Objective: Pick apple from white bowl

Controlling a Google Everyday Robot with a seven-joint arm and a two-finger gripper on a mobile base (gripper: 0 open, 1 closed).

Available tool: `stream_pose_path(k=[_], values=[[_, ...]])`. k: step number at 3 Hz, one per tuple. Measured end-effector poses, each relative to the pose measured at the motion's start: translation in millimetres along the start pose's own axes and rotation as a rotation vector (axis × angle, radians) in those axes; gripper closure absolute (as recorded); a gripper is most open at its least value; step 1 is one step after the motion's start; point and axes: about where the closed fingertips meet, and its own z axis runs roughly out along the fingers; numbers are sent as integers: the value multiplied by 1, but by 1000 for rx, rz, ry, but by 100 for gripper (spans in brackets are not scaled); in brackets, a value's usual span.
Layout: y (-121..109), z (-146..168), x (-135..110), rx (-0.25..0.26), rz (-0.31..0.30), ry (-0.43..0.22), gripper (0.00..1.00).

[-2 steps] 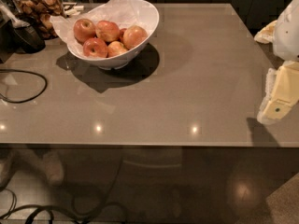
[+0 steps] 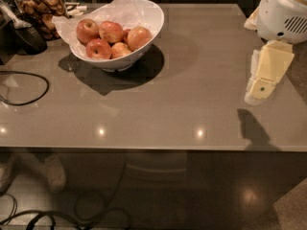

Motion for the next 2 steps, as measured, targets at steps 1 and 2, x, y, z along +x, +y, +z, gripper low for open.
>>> stream_pose_path(k=[1,2], values=[[0,0,0,2,1,-1,0],[-22,2,-21,-1,54,-51,0]])
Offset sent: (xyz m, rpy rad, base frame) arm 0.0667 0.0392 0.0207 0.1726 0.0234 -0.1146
